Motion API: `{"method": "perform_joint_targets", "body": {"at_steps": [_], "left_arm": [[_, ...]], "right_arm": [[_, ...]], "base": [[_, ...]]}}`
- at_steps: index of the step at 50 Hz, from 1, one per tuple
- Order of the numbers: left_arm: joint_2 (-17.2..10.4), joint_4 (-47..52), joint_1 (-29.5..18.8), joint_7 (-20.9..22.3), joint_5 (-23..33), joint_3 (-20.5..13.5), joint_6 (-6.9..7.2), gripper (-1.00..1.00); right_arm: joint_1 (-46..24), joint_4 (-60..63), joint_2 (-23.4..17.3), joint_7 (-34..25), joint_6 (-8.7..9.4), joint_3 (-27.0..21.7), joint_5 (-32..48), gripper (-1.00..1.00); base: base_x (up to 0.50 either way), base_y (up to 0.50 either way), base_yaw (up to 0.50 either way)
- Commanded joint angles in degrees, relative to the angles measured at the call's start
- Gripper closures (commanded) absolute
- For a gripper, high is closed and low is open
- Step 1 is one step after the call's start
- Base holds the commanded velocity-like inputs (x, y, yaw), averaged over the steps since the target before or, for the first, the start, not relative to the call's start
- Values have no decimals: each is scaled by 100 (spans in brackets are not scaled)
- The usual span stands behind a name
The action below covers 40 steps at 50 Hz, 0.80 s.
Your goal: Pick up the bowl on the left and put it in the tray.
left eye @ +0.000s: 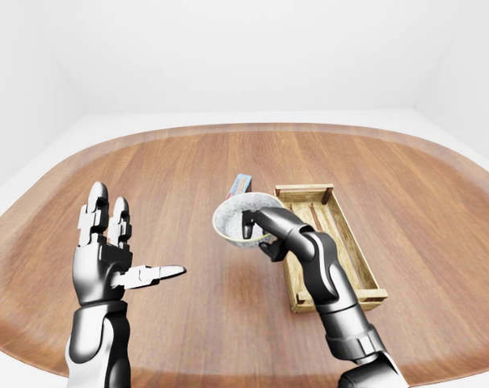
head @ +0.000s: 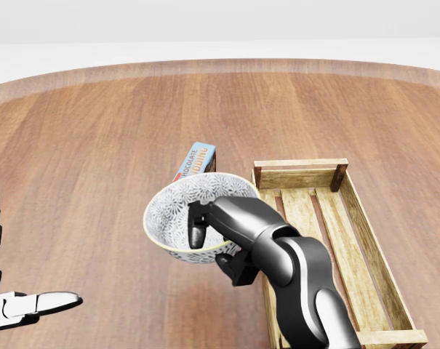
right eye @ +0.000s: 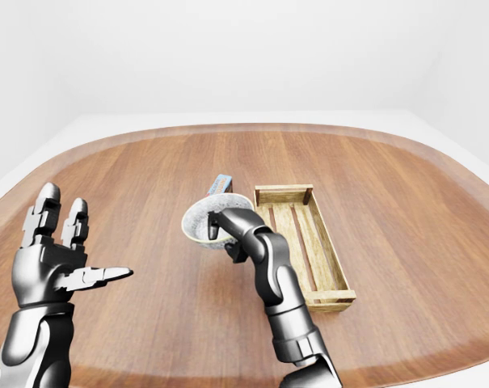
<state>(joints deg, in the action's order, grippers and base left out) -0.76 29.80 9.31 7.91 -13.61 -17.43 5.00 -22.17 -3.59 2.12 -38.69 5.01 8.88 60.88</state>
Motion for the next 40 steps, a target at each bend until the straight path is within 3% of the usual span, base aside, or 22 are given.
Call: {"method": "perform_joint_targets", "body": {"at_steps": [1, 11, 26, 40], "left_arm": [[19, 55, 26, -6, 36, 30, 0, -100], [28, 66, 45, 6, 65, 36, 0, -100], [36, 114, 45, -5, 116, 94, 0, -100], [45, 177, 36, -29, 142, 133, 0, -100]], "right_arm": [[-241, 801, -232, -131, -1, -316, 170, 100], [-375, 688, -709, -119, -1, -914, -631, 100], [-397, 345, -1439, 478, -1, -1345, -1682, 100], [-267, 57, -1682, 915, -1, -1483, -2028, 100]], "base": [[0, 0, 0], [0, 0, 0], [0, 0, 0], [0, 0, 0]]}}
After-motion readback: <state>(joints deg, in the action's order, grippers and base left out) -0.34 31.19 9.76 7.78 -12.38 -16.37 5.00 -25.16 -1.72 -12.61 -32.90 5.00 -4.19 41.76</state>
